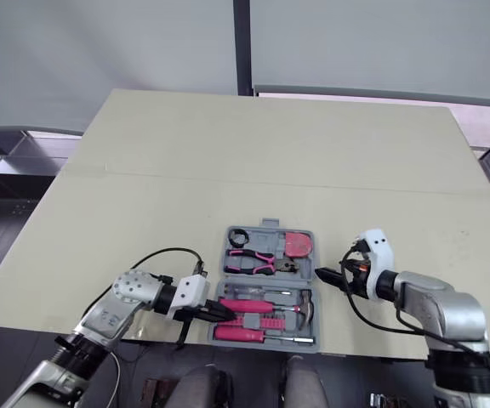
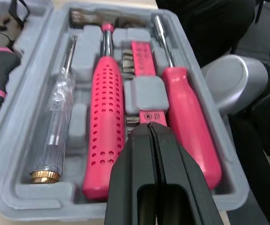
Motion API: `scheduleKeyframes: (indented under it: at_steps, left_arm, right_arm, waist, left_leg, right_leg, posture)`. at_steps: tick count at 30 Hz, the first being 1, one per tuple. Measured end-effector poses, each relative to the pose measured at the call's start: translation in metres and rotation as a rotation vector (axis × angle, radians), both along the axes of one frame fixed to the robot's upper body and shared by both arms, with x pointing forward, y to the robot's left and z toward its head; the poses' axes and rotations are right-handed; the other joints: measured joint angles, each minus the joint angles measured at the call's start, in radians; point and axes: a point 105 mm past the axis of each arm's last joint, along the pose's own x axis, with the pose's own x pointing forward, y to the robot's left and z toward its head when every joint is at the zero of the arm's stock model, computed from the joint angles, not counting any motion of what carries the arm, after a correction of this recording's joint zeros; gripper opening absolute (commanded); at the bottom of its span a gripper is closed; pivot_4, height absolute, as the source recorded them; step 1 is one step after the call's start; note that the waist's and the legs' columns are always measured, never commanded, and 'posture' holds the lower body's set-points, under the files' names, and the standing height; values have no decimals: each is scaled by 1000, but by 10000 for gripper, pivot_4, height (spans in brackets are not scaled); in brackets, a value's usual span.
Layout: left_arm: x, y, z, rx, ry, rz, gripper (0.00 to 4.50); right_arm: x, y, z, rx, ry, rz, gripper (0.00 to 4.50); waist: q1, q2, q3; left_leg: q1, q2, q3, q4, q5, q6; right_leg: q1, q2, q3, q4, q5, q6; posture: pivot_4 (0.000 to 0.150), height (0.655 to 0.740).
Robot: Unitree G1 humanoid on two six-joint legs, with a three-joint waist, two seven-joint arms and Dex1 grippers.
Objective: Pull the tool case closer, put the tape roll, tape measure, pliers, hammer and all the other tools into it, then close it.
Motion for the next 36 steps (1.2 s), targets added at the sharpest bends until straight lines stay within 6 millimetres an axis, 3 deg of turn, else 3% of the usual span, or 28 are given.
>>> scheduleKeyframes:
  at_steps: [17, 28, 36]
  left_arm:
    - [-1, 4, -3, 31, -79, -47, 0]
    - [0, 5, -3, 60, -116, -62, 0]
    - [1, 6, -2, 67, -135, -71, 0]
  right_arm:
    - [40, 17, 3, 254, 163, -28, 44776]
    - [44, 44, 2, 408, 211, 69, 44776]
    - [42, 48, 2, 451, 233, 102, 44776]
  waist:
    - [-20, 2, -6]
    - [-26, 6, -8]
    - [-28, 7, -8]
  left_leg:
    - [2, 1, 0, -1, 0, 0]
    - [3, 1, 0, -1, 0, 0]
    - [3, 1, 0, -2, 0, 0]
  right_leg:
    - [2, 0, 0, 0, 0, 0]
    - [3, -1, 1, 0, 0, 0]
    - [2, -1, 1, 0, 0, 0]
  posture:
    - [1500, 7400]
    - [1500, 7400]
    - [1500, 7400]
